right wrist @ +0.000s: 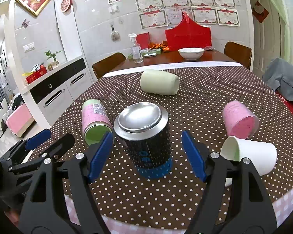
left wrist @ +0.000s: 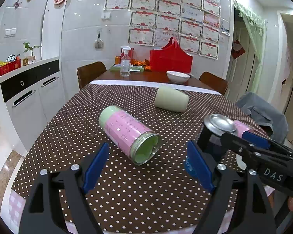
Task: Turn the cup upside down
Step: 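Lower the can upright onto the tablecloth and open the right tool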
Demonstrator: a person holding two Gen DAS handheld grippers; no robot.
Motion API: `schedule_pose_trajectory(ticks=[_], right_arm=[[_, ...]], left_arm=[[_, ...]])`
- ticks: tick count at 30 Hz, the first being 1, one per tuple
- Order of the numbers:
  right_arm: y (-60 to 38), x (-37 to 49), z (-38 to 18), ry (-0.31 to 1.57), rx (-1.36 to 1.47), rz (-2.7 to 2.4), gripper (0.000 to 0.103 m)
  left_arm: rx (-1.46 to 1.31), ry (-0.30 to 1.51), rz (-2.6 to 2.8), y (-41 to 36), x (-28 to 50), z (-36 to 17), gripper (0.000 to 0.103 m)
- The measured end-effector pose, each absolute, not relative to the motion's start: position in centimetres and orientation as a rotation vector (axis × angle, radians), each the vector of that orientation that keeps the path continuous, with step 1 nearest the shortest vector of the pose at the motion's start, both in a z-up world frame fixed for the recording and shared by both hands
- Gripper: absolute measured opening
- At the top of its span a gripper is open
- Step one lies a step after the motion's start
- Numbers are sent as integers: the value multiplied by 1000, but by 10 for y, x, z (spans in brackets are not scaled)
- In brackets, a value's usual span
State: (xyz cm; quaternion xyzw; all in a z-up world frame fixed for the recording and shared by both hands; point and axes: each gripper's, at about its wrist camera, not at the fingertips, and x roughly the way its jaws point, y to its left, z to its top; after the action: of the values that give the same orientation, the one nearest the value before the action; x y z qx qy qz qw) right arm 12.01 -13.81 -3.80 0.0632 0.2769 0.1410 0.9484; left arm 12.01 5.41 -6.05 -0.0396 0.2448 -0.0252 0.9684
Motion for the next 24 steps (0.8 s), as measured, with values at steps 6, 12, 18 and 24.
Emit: schedule_pose_trajectory(ticks=[6,12,18,24], right_arm=[[-148,98,-28,502,129,292,77],[-159,76,-16,437,125,290,80],[-166,49,-4,365,103,280,84],[-171,26,6,300,81,258,85]], left_arm=[[-74,460,-59,46,101,-47,81],[-61,417,-56,39,79,-34,81],[-24,357,-53,27,55,-19,81],[5,294,-49,15,33,-6,81]])
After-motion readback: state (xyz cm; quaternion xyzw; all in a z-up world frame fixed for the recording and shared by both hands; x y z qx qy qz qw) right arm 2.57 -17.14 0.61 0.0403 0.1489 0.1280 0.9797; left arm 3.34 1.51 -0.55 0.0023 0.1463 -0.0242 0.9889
